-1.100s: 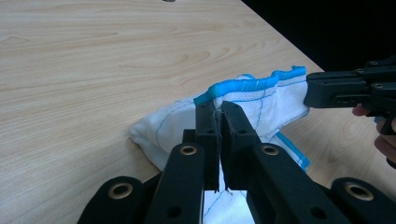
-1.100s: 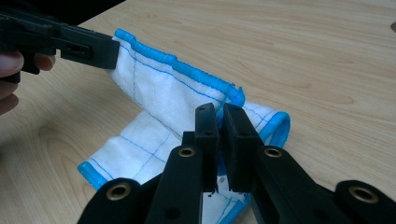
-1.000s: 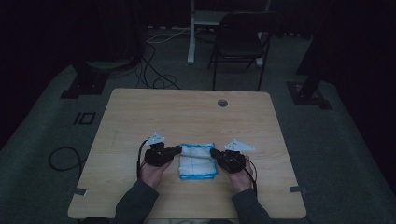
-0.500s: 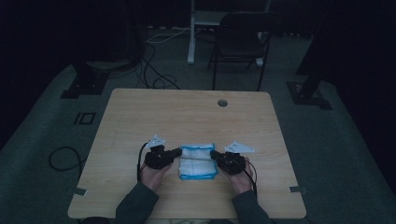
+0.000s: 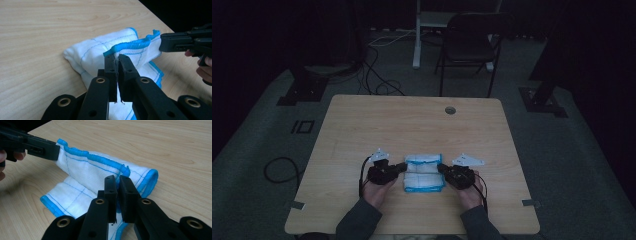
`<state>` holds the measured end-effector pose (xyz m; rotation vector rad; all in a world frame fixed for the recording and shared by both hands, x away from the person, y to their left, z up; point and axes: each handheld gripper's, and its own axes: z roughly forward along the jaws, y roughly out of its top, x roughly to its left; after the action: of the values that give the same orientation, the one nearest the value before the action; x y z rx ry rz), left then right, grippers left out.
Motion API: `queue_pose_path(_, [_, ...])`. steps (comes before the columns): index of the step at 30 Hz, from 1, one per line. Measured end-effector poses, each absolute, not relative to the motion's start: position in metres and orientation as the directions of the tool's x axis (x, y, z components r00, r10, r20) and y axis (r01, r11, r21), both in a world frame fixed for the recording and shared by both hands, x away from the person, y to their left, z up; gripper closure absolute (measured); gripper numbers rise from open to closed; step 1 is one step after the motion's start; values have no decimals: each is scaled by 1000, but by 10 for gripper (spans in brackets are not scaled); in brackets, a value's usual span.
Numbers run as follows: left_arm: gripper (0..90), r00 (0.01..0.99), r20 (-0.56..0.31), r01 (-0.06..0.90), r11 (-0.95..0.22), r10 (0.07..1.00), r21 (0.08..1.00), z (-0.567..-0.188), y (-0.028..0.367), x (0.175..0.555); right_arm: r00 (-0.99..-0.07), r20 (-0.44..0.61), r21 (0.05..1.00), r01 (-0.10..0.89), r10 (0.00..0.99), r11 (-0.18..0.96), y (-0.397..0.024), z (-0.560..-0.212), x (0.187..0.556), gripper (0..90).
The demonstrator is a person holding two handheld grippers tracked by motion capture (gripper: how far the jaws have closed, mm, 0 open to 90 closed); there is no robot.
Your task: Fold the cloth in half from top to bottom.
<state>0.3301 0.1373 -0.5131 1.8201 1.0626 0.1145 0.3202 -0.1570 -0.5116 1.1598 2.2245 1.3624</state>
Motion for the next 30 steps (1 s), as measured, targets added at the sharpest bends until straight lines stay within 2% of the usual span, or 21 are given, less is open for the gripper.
queue_pose_path(17, [808, 610, -387, 644, -148, 691, 751, -527, 138, 318, -633, 154, 832, 497, 758, 246, -163, -516, 314, 842])
queue_pose_path(30, [764, 600, -380, 673, -188, 704, 715, -544, 145, 303, -603, 172, 831, 513, 779, 214, -174, -518, 317, 806])
